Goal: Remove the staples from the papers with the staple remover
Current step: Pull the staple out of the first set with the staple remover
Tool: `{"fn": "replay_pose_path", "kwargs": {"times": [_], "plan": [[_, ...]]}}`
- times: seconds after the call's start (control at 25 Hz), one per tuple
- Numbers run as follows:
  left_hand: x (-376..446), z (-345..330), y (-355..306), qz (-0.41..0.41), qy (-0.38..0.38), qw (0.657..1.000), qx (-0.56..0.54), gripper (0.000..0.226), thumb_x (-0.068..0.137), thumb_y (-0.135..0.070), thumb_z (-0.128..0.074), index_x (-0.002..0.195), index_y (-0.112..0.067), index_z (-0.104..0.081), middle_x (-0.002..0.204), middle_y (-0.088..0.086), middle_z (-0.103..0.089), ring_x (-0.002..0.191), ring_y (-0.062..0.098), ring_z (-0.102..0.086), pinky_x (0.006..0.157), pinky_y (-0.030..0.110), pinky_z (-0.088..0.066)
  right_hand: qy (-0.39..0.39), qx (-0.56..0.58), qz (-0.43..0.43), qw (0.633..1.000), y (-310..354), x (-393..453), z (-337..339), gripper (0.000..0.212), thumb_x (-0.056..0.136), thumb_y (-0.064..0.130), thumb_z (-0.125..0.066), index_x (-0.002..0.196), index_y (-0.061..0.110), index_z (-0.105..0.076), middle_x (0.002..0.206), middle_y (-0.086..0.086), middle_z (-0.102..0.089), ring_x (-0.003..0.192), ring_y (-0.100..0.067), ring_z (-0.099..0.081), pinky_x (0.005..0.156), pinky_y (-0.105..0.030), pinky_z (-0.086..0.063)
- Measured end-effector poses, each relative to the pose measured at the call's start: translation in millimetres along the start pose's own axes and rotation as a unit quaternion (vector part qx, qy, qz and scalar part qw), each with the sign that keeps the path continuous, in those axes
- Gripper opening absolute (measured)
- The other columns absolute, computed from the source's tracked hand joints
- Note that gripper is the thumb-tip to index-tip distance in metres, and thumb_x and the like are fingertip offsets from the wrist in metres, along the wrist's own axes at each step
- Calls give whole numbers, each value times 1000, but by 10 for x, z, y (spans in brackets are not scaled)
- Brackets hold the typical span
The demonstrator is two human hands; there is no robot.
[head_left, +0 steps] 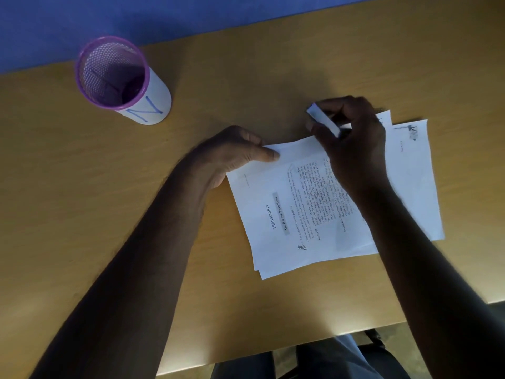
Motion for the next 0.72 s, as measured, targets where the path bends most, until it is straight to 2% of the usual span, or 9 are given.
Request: {"fn": "replay_pose_path", "kwargs": {"times": [0.08, 0.24, 0.32, 0.4, 0.48, 0.56, 0.6, 0.72], "plan": [[3, -3, -3, -10, 5, 1000, -3, 23, 84, -14, -82, 108, -13, -82, 100, -1, -83, 96, 15, -78, 89, 24, -59, 6, -52, 68, 996, 71, 171, -42, 25, 91, 11, -69, 116, 11, -72, 116, -9, -65, 97, -7, -61, 84, -14, -49], [-15, -11, -15, -17, 4, 1000, -3, 22, 85, -14, -81, 107, -11, -82, 100, 0, -83, 95, 15, -79, 83, 21, -60, 27, -143, 152, 978, 57, 406, -201, 23, 93, 8, -62, 112, 13, -73, 117, -11, -65, 109, -24, -62, 93, -30, -53], [-22, -6, -23, -20, 2, 1000, -4, 21, 85, -13, -81, 107, -12, -82, 99, -1, -83, 92, 11, -79, 79, 17, -59, 27, -159, 172, 972, 44, 450, -236, 23, 94, 6, -58, 110, 12, -74, 115, -12, -67, 109, -28, -62, 94, -29, -49], [-24, -5, -18, -15, 5, 1000, -4, 20, 86, -15, -81, 105, -14, -82, 97, -2, -83, 90, 11, -79, 81, 19, -60, 18, -152, 174, 973, 57, 469, -228, 26, 93, 3, -57, 110, 12, -75, 114, -11, -68, 107, -27, -63, 94, -31, -51], [-30, -5, -14, -10, 5, 1000, -1, 20, 85, -17, -81, 105, -15, -82, 98, -2, -83, 92, 12, -79, 86, 23, -59, -18, -143, 178, 973, 109, 430, -165, 28, 90, 0, -59, 108, 13, -77, 112, -8, -71, 104, -27, -65, 91, -39, -54], [-30, 1, -7, -5, 3, 1000, 0, 19, 86, -18, -81, 105, -16, -82, 98, -3, -83, 91, 11, -79, 85, 22, -58, -45, -147, 194, 969, 201, 297, -91, 30, 87, -1, -58, 105, 13, -77, 112, -5, -73, 102, -28, -65, 87, -43, -54], [-29, 4, -5, -3, 3, 1000, -1, 16, 87, -18, -80, 103, -17, -82, 97, -4, -83, 88, 8, -79, 80, 17, -58, -34, -150, 206, 966, 256, 203, -77, 30, 85, -1, -56, 104, 13, -77, 113, -4, -73, 103, -29, -66, 89, -44, -54], [-40, 18, -19, -7, 2, 1000, 3, 8, 91, -17, -76, 95, -21, -81, 96, -6, -82, 77, 0, -76, 63, 5, -53, 63, -167, 219, 959, 321, -57, -149, 28, 85, 7, -58, 106, 15, -73, 111, -1, -75, 109, -29, -67, 101, -46, -50]]}}
Point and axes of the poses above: each hand's wrist, its own x-axis towards the middle knuckle, its own z-axis out of the back of the hand, y = z × x, the point moved 8 cm from there along x, towards the middle knuckle
